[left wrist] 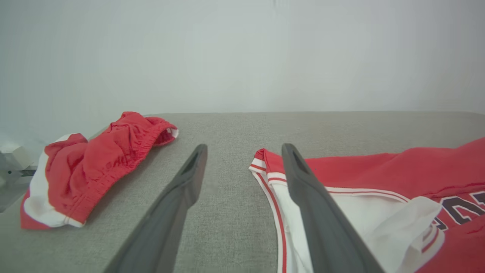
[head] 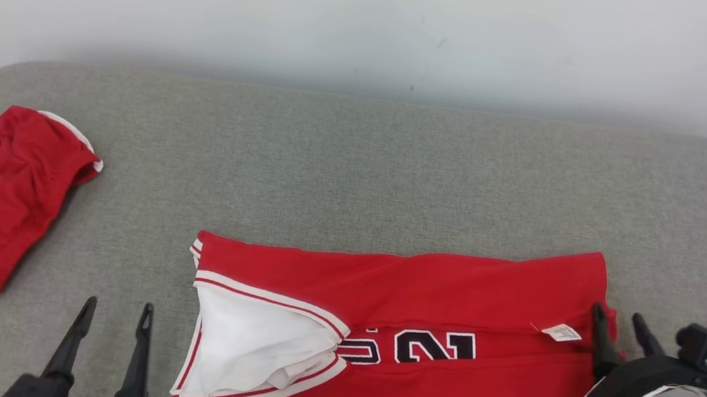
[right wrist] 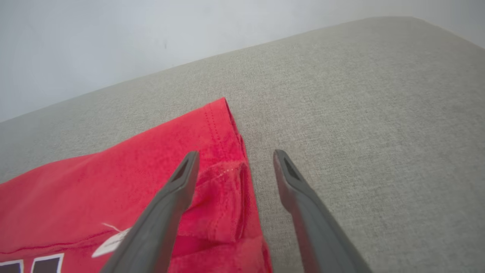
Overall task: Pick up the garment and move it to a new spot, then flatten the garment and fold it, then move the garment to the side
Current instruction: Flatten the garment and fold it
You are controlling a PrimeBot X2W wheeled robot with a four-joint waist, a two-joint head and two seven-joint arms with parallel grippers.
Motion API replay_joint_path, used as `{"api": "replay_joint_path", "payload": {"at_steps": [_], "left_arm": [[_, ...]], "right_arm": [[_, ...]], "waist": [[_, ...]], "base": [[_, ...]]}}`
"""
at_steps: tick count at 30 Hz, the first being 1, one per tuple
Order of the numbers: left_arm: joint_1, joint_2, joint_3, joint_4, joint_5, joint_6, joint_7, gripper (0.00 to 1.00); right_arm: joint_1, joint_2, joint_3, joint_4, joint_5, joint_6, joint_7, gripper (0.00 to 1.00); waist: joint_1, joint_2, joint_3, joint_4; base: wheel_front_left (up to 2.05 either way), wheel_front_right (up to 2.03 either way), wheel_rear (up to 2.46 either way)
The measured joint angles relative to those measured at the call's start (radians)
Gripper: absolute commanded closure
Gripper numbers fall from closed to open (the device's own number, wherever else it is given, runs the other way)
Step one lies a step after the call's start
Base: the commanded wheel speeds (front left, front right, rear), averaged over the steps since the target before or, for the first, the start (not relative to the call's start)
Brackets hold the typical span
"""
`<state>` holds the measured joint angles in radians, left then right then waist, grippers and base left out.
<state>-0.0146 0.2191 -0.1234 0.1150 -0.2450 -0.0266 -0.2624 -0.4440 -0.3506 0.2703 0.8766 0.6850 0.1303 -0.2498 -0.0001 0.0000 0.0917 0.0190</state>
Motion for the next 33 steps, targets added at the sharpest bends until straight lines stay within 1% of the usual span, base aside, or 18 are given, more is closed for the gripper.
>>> {"api": "replay_joint_path", "payload": {"at_steps": [3, 7, 10, 13, 14, 16, 17, 20, 24, 26, 30, 33], "left_arm": [[0.034, -0.035, 0.050, -0.002, 0.015, -0.016, 0.000, 0.00], [0.058, -0.074, 0.083, 0.000, 0.056, -0.037, 0.000, 0.00], [0.059, -0.089, 0.103, 0.010, 0.080, -0.052, 0.000, 0.00], [0.060, -0.106, 0.130, 0.013, 0.090, -0.060, 0.000, 0.00], [0.061, -0.112, 0.137, 0.013, 0.094, -0.062, 0.000, 0.00], [0.071, -0.121, 0.148, 0.012, 0.097, -0.068, 0.000, 0.00], [0.076, -0.124, 0.155, 0.013, 0.101, -0.070, 0.000, 0.00], [0.077, -0.135, 0.165, 0.012, 0.113, -0.073, 0.000, 0.00], [0.077, -0.146, 0.181, 0.015, 0.120, -0.081, 0.000, 0.00], [0.077, -0.148, 0.189, 0.017, 0.121, -0.088, 0.000, 0.00], [0.077, -0.155, 0.195, 0.017, 0.123, -0.089, 0.000, 0.00], [0.080, -0.158, 0.200, 0.016, 0.125, -0.090, 0.000, 0.00]], "right_arm": [[-0.026, 0.026, -0.001, 0.071, -0.018, 0.000, 0.014, 0.00], [-0.051, 0.045, -0.006, 0.163, -0.036, 0.000, 0.031, 0.00], [-0.066, 0.055, -0.006, 0.225, -0.053, 0.000, 0.039, 0.00], [-0.074, 0.069, -0.004, 0.255, -0.054, 0.000, 0.043, 0.00], [-0.076, 0.073, -0.002, 0.262, -0.054, 0.000, 0.043, 0.19], [-0.083, 0.076, 0.001, 0.270, -0.054, 0.000, 0.042, 0.95], [-0.085, 0.077, 0.003, 0.272, -0.053, 0.000, 0.041, 1.00], [-0.086, 0.086, 0.008, 0.275, -0.052, 0.000, 0.034, 1.00], [-0.087, 0.078, 0.009, 0.283, -0.050, 0.000, 0.019, 1.00], [-0.088, 0.059, 0.004, 0.292, -0.052, 0.002, 0.010, 1.00], [-0.087, -0.004, -0.024, 0.305, -0.052, 0.002, -0.002, 1.00], [-0.087, -0.039, -0.040, 0.302, -0.053, 0.002, -0.007, 1.00]], "waist": [[0.0000, 0.0001, -0.008, 0.008], [0.0000, 0.0001, -0.016, 0.021], [0.0000, 0.0000, -0.019, 0.034], [0.0001, 0.0000, -0.022, 0.042], [0.0001, 0.0000, -0.023, 0.044], [0.0001, 0.0000, -0.024, 0.044], [0.0001, 0.0000, -0.024, 0.043], [0.0001, 0.0000, -0.024, 0.040], [0.0001, 0.0001, -0.026, 0.034], [0.0001, 0.0000, -0.029, 0.031], [0.0001, 0.0001, -0.036, 0.025], [0.0001, 0.0000, -0.041, 0.016]], "base": [[0.00, 0.00, 0.00], [0.00, 0.00, 0.00], [0.00, 0.00, 0.00], [0.00, 0.00, 0.00], [0.00, 0.00, 0.00], [0.00, 0.00, 0.00], [0.00, 0.00, 0.00], [0.00, 0.00, 0.00], [0.00, 0.00, 0.00], [0.00, 0.00, 0.00], [0.00, 0.00, 0.00], [0.00, 0.00, 0.00]]}}
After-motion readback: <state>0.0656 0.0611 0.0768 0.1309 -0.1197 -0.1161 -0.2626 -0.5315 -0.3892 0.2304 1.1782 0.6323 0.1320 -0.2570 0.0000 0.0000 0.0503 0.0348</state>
